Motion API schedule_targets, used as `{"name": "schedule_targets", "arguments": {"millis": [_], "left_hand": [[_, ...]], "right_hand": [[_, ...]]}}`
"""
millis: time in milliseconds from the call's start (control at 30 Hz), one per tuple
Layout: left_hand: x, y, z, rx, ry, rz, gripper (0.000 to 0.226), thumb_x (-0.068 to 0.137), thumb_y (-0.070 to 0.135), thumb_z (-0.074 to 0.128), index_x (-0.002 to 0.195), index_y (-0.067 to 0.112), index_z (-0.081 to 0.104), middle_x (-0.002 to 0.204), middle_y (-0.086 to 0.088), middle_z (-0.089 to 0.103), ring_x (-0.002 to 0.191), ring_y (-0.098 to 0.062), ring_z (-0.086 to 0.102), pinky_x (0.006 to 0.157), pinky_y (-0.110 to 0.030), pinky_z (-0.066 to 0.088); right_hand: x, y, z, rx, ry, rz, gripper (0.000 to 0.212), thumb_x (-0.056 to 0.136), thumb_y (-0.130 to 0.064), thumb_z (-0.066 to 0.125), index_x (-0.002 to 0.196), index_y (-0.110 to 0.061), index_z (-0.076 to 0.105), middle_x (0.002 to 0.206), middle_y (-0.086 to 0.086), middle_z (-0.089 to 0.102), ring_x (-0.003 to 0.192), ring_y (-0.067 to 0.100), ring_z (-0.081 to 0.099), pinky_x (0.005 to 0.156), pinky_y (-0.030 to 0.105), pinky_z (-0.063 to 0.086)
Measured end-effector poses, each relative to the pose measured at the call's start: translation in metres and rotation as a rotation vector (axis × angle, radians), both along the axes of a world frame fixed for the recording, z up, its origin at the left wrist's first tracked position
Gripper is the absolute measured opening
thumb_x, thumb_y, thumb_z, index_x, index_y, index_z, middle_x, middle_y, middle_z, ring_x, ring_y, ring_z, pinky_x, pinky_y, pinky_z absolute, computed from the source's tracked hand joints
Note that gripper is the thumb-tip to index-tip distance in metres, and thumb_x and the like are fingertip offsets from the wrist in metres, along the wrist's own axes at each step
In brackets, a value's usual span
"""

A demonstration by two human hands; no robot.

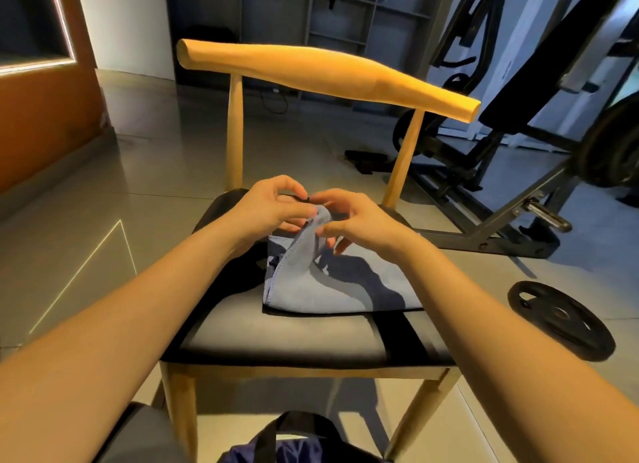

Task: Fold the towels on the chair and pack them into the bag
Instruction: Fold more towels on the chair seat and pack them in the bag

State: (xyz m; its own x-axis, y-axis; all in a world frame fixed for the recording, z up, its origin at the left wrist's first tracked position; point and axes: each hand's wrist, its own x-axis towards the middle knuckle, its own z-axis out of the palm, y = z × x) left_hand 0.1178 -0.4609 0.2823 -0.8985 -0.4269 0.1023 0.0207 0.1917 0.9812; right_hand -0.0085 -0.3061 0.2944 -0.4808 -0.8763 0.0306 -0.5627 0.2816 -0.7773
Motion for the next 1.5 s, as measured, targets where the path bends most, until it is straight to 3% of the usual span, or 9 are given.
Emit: {"name": "schedule_targets", "arguments": {"millis": [133, 267, 467, 833, 1000, 1100, 1300, 1400, 1500], "left_hand": [[0.001, -0.031, -0.021, -0.203, -0.091, 0.287, 0.01, 0.09, 0.017, 0.074, 0.083, 0.011, 0.075, 0.081, -0.005, 0.077, 0.072, -0.018, 0.07, 0.071, -0.032, 0.056], [-0.001, -0.047, -0.039, -0.382, -0.353, 0.276, 0.011, 0.079, 0.024, 0.085, 0.071, 0.02, 0.079, 0.078, -0.001, 0.076, 0.08, -0.018, 0.069, 0.068, -0.029, 0.052], [-0.012, -0.04, -0.042, -0.501, -0.474, 0.251, 0.01, 0.081, 0.023, 0.085, 0.077, 0.023, 0.076, 0.086, 0.003, 0.073, 0.089, -0.017, 0.067, 0.081, -0.036, 0.053], [-0.018, -0.045, -0.044, -0.585, -0.251, 0.238, 0.012, 0.091, 0.02, 0.076, 0.082, 0.022, 0.068, 0.084, 0.003, 0.069, 0.08, -0.014, 0.064, 0.073, -0.031, 0.05], [-0.016, -0.054, -0.056, -0.534, -0.122, 0.408, 0.014, 0.09, 0.014, 0.075, 0.1, 0.021, 0.067, 0.088, 0.004, 0.068, 0.083, -0.015, 0.064, 0.082, -0.032, 0.052], [-0.01, -0.058, -0.05, -0.475, -0.117, 0.434, 0.009, 0.09, 0.016, 0.075, 0.087, 0.021, 0.068, 0.08, 0.007, 0.066, 0.074, -0.011, 0.06, 0.073, -0.029, 0.047], [-0.006, -0.054, -0.038, -0.33, -0.304, 0.329, 0.022, 0.095, 0.01, 0.063, 0.077, 0.015, 0.074, 0.081, -0.004, 0.071, 0.071, -0.017, 0.058, 0.068, -0.03, 0.047], [0.001, -0.046, -0.029, -0.305, -0.276, 0.28, 0.022, 0.095, 0.018, 0.066, 0.076, 0.008, 0.073, 0.077, -0.01, 0.071, 0.073, -0.021, 0.06, 0.067, -0.029, 0.048], [0.01, -0.026, -0.017, -0.47, -0.258, 0.062, 0.017, 0.088, 0.026, 0.079, 0.079, 0.014, 0.072, 0.077, -0.001, 0.069, 0.073, -0.013, 0.062, 0.068, -0.026, 0.048]], "right_hand": [[-0.003, -0.003, -0.005, -0.005, -0.028, -0.013, 0.008, 0.096, -0.011, 0.068, 0.102, -0.007, 0.073, 0.097, 0.011, 0.074, 0.079, 0.023, 0.072, 0.069, 0.033, 0.062], [-0.004, 0.003, -0.01, -0.004, -0.058, -0.023, 0.009, 0.098, -0.006, 0.064, 0.1, -0.006, 0.072, 0.097, 0.014, 0.074, 0.078, 0.022, 0.074, 0.068, 0.03, 0.062], [0.0, 0.002, -0.003, -0.014, -0.102, -0.042, 0.018, 0.103, -0.005, 0.053, 0.104, -0.003, 0.071, 0.102, 0.016, 0.074, 0.087, 0.028, 0.075, 0.072, 0.034, 0.063], [0.0, -0.01, 0.007, -0.014, -0.043, -0.036, 0.018, 0.103, -0.008, 0.055, 0.104, -0.001, 0.072, 0.099, 0.017, 0.072, 0.085, 0.03, 0.075, 0.075, 0.037, 0.064], [0.001, -0.027, 0.007, 0.012, -0.02, -0.03, 0.017, 0.102, -0.008, 0.056, 0.1, -0.003, 0.072, 0.095, 0.015, 0.072, 0.077, 0.023, 0.074, 0.065, 0.028, 0.061], [0.001, -0.043, 0.001, 0.014, 0.029, -0.071, 0.017, 0.103, -0.009, 0.055, 0.1, -0.004, 0.071, 0.092, 0.013, 0.071, 0.075, 0.021, 0.074, 0.064, 0.027, 0.062], [0.012, -0.055, -0.019, 0.149, 0.152, 0.03, 0.043, 0.102, -0.007, 0.054, 0.144, -0.016, 0.051, 0.146, 0.006, 0.055, 0.13, 0.021, 0.056, 0.096, 0.028, 0.051], [0.011, -0.027, -0.014, 0.108, 0.24, -0.034, 0.038, 0.101, -0.007, 0.054, 0.138, -0.015, 0.059, 0.141, 0.002, 0.061, 0.128, 0.016, 0.057, 0.104, 0.031, 0.047], [-0.007, 0.026, -0.01, 0.136, 0.352, -0.173, 0.026, 0.1, -0.012, 0.057, 0.121, -0.015, 0.07, 0.123, 0.0, 0.071, 0.114, 0.017, 0.065, 0.102, 0.038, 0.053]]}}
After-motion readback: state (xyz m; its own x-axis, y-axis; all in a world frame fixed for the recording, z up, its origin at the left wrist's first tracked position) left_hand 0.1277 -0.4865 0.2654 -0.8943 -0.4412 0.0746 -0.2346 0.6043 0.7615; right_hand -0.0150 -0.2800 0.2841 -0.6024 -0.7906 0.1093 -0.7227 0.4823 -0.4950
